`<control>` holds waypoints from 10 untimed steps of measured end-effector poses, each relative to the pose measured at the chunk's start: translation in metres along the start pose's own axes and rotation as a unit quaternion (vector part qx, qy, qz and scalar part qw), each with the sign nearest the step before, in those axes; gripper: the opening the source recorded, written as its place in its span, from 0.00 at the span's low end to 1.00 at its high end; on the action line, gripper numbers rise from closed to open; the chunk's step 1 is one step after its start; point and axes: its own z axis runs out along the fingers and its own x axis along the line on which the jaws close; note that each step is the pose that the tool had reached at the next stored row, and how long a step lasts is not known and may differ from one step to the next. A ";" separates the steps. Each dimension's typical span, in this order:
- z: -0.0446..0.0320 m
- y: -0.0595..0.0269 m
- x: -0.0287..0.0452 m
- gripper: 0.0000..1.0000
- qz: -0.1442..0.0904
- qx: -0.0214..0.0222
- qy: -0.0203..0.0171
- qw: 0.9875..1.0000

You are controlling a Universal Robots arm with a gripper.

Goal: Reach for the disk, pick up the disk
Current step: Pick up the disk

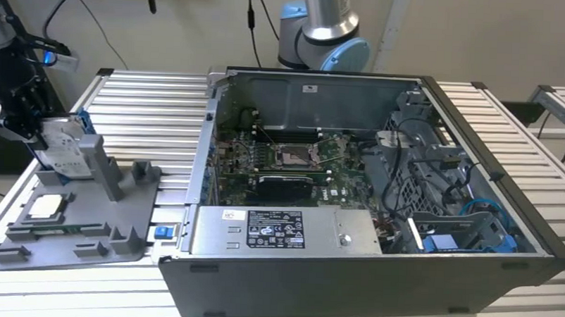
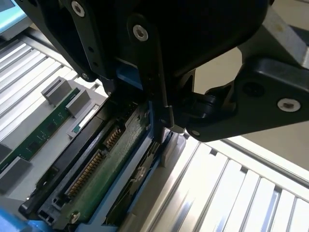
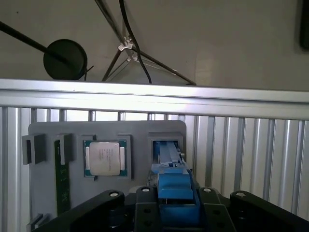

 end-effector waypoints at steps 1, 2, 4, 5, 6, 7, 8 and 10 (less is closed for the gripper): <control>-0.0010 0.0000 0.0000 0.00 0.000 0.000 0.000 1.000; -0.0021 0.0000 0.0000 0.00 0.000 0.000 0.000 1.000; -0.0050 0.0001 0.0000 0.00 0.000 0.000 0.000 1.000; -0.0063 0.0001 0.0000 0.00 0.000 0.000 0.000 1.000; -0.0075 0.0002 0.0000 0.00 0.000 0.000 0.000 1.000; -0.0087 0.0002 0.0000 0.00 0.001 0.000 0.000 1.000; -0.0098 0.0002 0.0000 0.00 0.001 0.000 0.000 1.000; -0.0118 0.0002 0.0000 0.00 0.001 0.000 0.000 1.000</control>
